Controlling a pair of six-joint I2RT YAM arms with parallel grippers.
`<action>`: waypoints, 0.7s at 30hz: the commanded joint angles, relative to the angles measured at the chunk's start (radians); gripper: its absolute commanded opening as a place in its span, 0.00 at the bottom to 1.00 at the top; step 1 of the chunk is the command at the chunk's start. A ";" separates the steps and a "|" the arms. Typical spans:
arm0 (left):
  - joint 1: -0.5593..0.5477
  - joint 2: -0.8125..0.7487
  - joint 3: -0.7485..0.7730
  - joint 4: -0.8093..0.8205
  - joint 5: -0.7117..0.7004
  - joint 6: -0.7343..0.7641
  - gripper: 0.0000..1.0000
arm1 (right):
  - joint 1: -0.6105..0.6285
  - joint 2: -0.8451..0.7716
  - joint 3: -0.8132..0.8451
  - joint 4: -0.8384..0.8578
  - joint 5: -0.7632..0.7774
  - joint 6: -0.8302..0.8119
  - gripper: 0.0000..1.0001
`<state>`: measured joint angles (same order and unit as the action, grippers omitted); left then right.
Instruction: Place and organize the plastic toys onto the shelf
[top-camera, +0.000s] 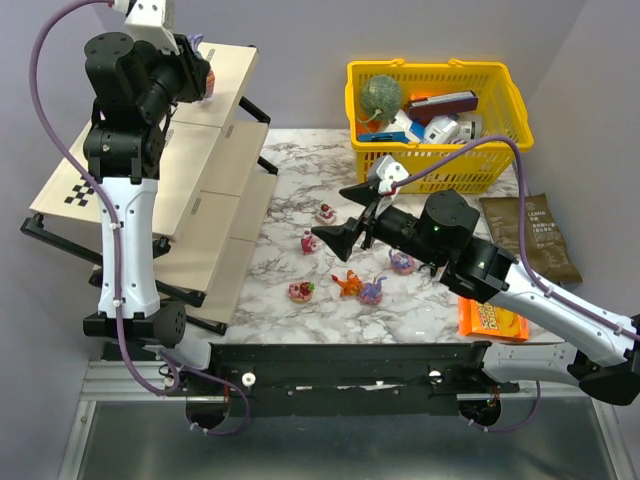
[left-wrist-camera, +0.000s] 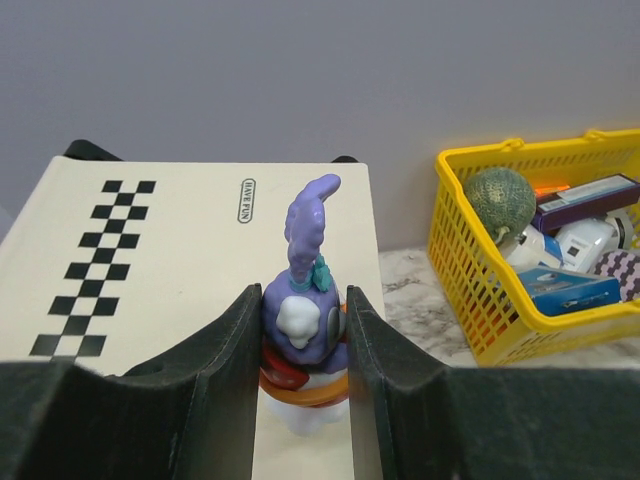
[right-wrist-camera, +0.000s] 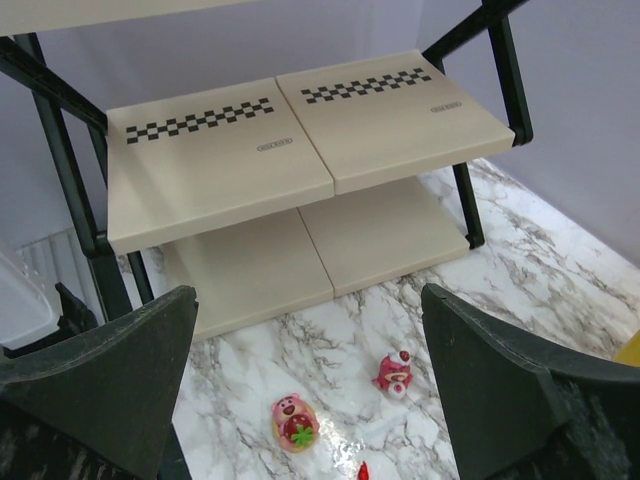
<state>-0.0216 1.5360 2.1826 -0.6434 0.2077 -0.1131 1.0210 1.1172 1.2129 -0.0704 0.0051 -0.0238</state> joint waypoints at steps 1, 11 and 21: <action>0.048 0.033 0.061 0.085 0.124 0.003 0.00 | 0.002 -0.022 -0.029 -0.012 0.033 0.019 1.00; 0.066 0.131 0.129 0.113 0.183 -0.010 0.00 | 0.001 -0.031 -0.053 -0.012 0.041 0.022 1.00; 0.066 0.165 0.097 0.182 0.148 0.018 0.00 | 0.001 -0.023 -0.064 -0.011 0.041 0.022 1.00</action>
<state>0.0399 1.6890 2.2810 -0.5423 0.3523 -0.1127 1.0210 1.1049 1.1629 -0.0734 0.0219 -0.0078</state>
